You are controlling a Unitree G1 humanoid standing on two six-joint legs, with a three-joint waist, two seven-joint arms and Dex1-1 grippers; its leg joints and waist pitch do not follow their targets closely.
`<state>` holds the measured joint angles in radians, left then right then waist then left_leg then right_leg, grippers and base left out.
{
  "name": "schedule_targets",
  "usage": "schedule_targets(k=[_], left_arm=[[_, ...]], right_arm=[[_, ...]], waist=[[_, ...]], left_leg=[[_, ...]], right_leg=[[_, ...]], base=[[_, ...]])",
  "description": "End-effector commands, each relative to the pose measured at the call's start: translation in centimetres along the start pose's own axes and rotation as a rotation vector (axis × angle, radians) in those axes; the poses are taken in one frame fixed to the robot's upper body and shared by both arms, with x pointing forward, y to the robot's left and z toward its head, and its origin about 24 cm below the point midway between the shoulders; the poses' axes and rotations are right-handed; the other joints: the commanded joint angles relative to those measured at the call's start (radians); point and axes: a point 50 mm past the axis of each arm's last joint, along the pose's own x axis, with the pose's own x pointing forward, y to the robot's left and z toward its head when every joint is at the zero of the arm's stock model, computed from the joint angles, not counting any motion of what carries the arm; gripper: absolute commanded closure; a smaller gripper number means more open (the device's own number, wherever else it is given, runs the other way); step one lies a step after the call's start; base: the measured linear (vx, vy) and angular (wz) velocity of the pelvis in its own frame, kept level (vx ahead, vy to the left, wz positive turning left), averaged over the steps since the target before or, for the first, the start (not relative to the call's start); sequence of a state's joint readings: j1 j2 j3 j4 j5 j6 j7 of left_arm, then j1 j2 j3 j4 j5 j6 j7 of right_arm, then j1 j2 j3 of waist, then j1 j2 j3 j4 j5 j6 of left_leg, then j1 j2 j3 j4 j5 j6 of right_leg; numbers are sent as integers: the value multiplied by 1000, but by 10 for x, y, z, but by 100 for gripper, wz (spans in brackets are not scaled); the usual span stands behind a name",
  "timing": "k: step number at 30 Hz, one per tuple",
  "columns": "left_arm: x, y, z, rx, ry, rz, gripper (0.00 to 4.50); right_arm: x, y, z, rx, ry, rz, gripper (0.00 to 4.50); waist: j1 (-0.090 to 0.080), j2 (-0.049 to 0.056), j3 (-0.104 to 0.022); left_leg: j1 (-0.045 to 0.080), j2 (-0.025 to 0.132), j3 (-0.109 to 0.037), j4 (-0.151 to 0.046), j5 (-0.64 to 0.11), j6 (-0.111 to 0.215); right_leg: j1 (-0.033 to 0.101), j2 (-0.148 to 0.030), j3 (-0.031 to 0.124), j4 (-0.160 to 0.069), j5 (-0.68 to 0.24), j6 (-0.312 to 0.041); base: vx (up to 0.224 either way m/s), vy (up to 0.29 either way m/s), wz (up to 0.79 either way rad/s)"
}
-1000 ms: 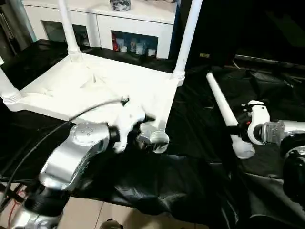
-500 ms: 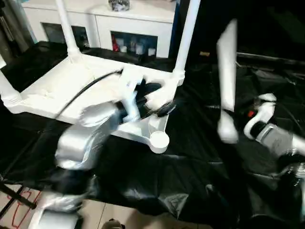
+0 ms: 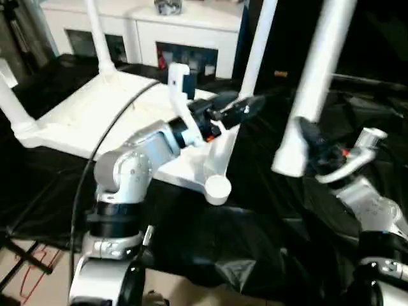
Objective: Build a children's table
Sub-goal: Pick table leg
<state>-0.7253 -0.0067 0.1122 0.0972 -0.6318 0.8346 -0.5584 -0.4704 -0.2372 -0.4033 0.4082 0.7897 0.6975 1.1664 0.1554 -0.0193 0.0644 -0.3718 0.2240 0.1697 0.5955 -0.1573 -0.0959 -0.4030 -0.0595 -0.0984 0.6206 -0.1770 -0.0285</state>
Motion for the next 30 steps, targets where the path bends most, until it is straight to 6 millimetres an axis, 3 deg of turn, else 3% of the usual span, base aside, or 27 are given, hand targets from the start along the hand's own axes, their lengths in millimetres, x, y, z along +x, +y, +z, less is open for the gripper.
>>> schedule_targets(k=[1,12,17,21,22,30], left_arm=[[7,-1,0,-26,13,6,0],[8,5,-2,-82,2,74,0],[5,10,2,-102,-30,149,0],[5,13,-1,-54,-14,209,0],[6,13,-1,-46,-14,223,27],[-1,42,10,-52,-146,544,77]], right_arm=[[11,8,-6,-5,76,61,264],[44,1,-25,-168,274,-39,264],[64,-11,-28,-371,359,-196,264],[83,-6,-35,-465,379,-200,264],[86,-5,-37,-475,379,-201,264],[110,2,-50,-607,372,-228,264]], waist=[[3,-10,-77],[7,-13,-82],[1,-14,-80],[-4,-13,-78],[-5,-14,-77],[-13,-17,-78]], left_leg=[[8,2,1,-60,-189,42],[1,9,1,-61,-121,32],[5,8,2,-62,-140,17],[9,10,2,-65,-156,16],[8,11,1,-67,-153,17],[5,7,0,-69,-169,8]], right_leg=[[53,-73,39,-112,-418,-61],[58,-81,48,-87,-244,-119],[56,-82,48,-89,-265,-115],[53,-81,51,-92,-274,-103],[54,-81,51,-91,-265,-104],[58,-80,52,-92,-256,-84]], base=[[0,0,0],[0,0,0],[0,0,0],[0,0,0],[0,0,0],[0,0,0]])
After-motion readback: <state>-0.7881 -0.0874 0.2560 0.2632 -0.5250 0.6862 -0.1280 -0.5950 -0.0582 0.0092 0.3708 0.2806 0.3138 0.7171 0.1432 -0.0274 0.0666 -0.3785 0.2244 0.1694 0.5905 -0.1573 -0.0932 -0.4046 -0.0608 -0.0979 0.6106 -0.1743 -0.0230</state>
